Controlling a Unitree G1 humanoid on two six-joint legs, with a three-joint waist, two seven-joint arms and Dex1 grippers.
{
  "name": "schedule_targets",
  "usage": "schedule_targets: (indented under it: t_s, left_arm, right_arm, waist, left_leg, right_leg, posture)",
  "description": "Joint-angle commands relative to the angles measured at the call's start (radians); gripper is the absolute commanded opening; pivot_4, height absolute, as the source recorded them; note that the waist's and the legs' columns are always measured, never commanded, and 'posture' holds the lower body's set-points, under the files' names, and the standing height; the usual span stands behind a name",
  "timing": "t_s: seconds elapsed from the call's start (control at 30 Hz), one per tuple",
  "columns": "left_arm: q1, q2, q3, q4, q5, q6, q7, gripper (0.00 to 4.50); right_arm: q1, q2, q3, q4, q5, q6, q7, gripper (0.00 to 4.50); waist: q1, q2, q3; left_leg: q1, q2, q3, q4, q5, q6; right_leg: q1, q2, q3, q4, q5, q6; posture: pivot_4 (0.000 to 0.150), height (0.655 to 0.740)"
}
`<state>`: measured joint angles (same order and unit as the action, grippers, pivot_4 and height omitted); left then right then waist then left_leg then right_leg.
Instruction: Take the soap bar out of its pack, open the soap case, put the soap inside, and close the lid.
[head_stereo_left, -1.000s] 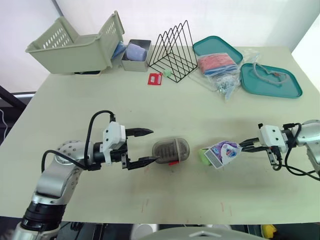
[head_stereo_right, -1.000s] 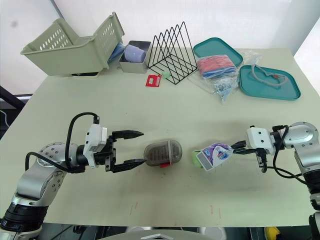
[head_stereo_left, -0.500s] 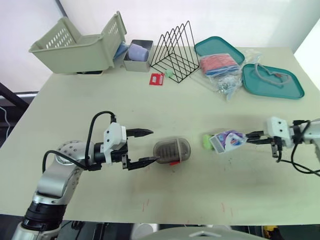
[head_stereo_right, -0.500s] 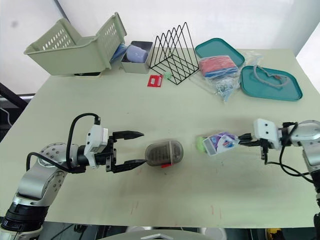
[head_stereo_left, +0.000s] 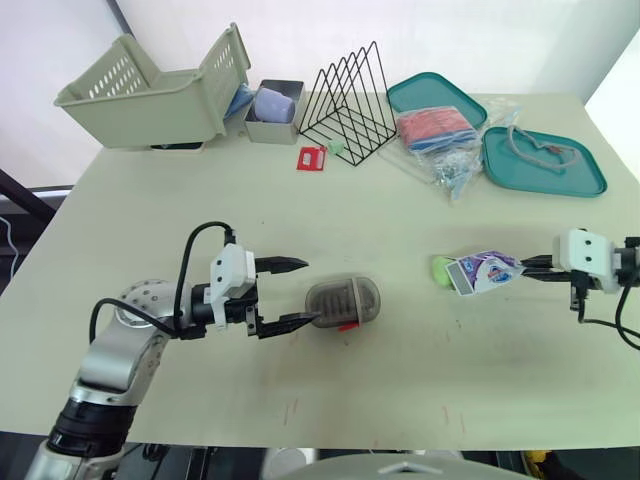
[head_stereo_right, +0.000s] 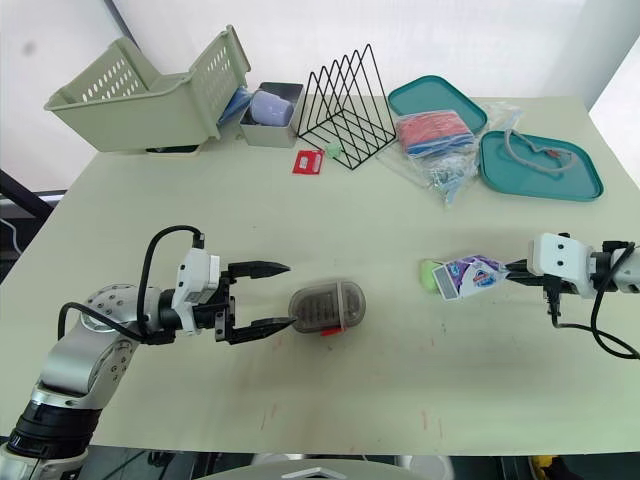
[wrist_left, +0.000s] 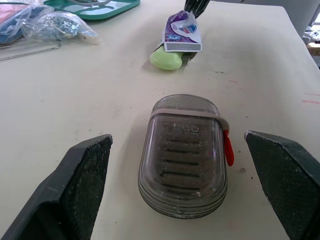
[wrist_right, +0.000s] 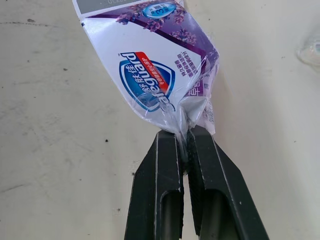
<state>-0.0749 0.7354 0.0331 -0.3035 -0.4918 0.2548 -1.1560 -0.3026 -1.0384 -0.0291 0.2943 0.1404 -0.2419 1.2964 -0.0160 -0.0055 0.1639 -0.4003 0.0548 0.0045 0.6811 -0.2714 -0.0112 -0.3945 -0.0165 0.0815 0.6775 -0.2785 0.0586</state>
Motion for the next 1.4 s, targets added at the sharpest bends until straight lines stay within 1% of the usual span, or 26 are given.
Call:
schedule_targets:
  t_s: [0.03, 0.17, 0.5, 0.57, 0.7, 0.9, 0.93, 1.0, 1.1, 1.2, 1.27, 1.37, 1.4]
  left_arm:
    - [-0.01, 0.004, 0.004, -0.012, 0.0, -0.021, -0.009, 4.5]
    - [-0.011, 0.005, 0.001, -0.004, 0.003, -0.025, -0.013, 4.5]
    - [-0.009, 0.004, -0.007, -0.002, 0.008, -0.029, -0.019, 4.5]
    - [-0.009, 0.004, -0.007, -0.001, 0.01, -0.031, -0.019, 4.5]
    - [-0.014, 0.003, -0.009, 0.005, 0.014, -0.035, -0.022, 4.5]
    - [-0.021, -0.006, -0.011, 0.013, 0.016, -0.039, -0.02, 4.5]
    - [-0.022, -0.01, -0.009, 0.014, 0.01, -0.036, -0.017, 4.5]
    - [-0.029, -0.025, 0.001, 0.006, -0.017, -0.016, -0.004, 4.5]
    - [-0.036, -0.046, 0.015, -0.016, -0.059, 0.015, 0.011, 4.5]
    - [-0.039, -0.053, 0.025, -0.035, -0.089, 0.041, 0.025, 4.5]
    - [-0.04, -0.049, 0.028, -0.042, -0.097, 0.05, 0.028, 4.5]
    - [-0.037, -0.041, 0.025, -0.042, -0.088, 0.046, 0.027, 4.5]
    - [-0.037, -0.04, 0.026, -0.041, -0.085, 0.045, 0.029, 4.5]
  right_arm:
    - [-0.034, -0.035, -0.032, -0.008, -0.017, -0.07, -0.014, 0.01]
    - [-0.107, -0.078, -0.026, -0.004, -0.028, -0.081, 0.013, 0.01]
    - [-0.163, -0.163, -0.013, 0.041, -0.032, -0.099, 0.101, 0.01]
    - [-0.167, -0.185, -0.011, 0.077, -0.045, -0.129, 0.112, 0.01]
    - [-0.2, -0.22, -0.025, 0.207, -0.06, -0.179, 0.114, 0.01]
    - [-0.201, -0.221, -0.072, 0.395, -0.029, -0.159, 0.083, 0.01]
    - [-0.196, -0.214, -0.087, 0.412, -0.014, -0.131, 0.07, 0.01]
    - [-0.186, -0.18, -0.135, 0.42, 0.035, 0.005, 0.003, 0.01]
    - [-0.136, -0.128, -0.215, 0.37, 0.099, 0.228, -0.118, 0.01]
    - [-0.029, -0.096, -0.276, 0.242, 0.125, 0.411, -0.213, 0.01]
    - [0.026, -0.064, -0.319, 0.139, 0.146, 0.567, -0.311, 0.01]
    - [0.037, 0.013, -0.398, 0.007, 0.176, 0.789, -0.516, 0.01]
    - [0.029, 0.052, -0.434, -0.04, 0.166, 0.85, -0.62, 0.01]
  waist:
    - [0.0, 0.0, 0.0]
    - [-0.002, 0.002, 0.001]
    - [0.001, 0.002, 0.002]
    - [0.0, 0.002, 0.002]
    - [0.001, 0.004, 0.003]
    - [-0.001, 0.003, 0.003]
    - [-0.002, 0.003, 0.003]
    - [-0.002, 0.003, 0.003]
    - [-0.003, 0.003, 0.003]
    - [-0.002, 0.003, 0.003]
    - [-0.001, 0.003, 0.002]
    - [-0.005, 0.003, 0.002]
    - [-0.007, 0.003, 0.002]
  left_leg:
    - [0.0, 0.0, 0.0, 0.0, 0.0, 0.0]
    - [0.0, 0.0, 0.001, 0.0, 0.0, 0.0]
    - [0.0, 0.0, 0.003, -0.001, 0.0, 0.0]
    - [0.0, 0.001, 0.003, -0.001, 0.0, 0.0]
    - [0.0, 0.001, 0.004, -0.001, 0.0, 0.0]
    - [0.001, 0.001, 0.007, -0.001, 0.0, 0.001]
    - [0.002, 0.001, 0.007, -0.001, 0.0, 0.001]
    - [0.002, 0.001, 0.009, -0.001, -0.001, 0.001]
    - [0.003, 0.001, 0.009, -0.001, -0.001, 0.001]
    - [0.002, 0.001, 0.009, -0.002, -0.001, 0.001]
    - [0.002, 0.001, 0.009, -0.002, -0.001, 0.001]
    - [0.003, 0.001, 0.009, -0.002, -0.001, 0.001]
    - [0.003, 0.001, 0.009, -0.002, -0.001, 0.001]
  right_leg:
    - [0.0, 0.0, 0.0, 0.0, 0.0, 0.0]
    - [-0.001, 0.0, 0.001, 0.0, 0.0, 0.0]
    - [-0.002, 0.0, 0.002, 0.0, 0.0, 0.0]
    - [-0.002, 0.0, 0.002, 0.0, 0.0, 0.0]
    - [-0.002, 0.0, 0.003, 0.0, 0.0, 0.0]
    - [-0.002, 0.0, 0.005, 0.0, 0.0, 0.0]
    - [-0.002, 0.0, 0.006, 0.0, 0.0, 0.0]
    - [-0.002, 0.0, 0.007, 0.0, 0.0, 0.0]
    - [-0.002, 0.0, 0.008, 0.0, 0.0, 0.0]
    - [-0.002, 0.0, 0.008, 0.0, 0.0, 0.0]
    - [-0.002, 0.0, 0.009, 0.0, 0.0, 0.0]
    - [-0.003, 0.0, 0.009, 0.001, 0.0, 0.001]
    - [-0.003, 0.001, 0.01, 0.001, 0.0, 0.001]
  posture:
    - [0.15, 0.74]
    - [0.15, 0.74]
    - [0.15, 0.74]
    - [0.15, 0.74]
    - [0.15, 0.74]
    - [0.15, 0.74]
    - [0.15, 0.74]
    - [0.15, 0.74]
    - [0.15, 0.74]
    - [0.15, 0.74]
    - [0.15, 0.74]
    - [0.15, 0.74]
    - [0.15, 0.74]
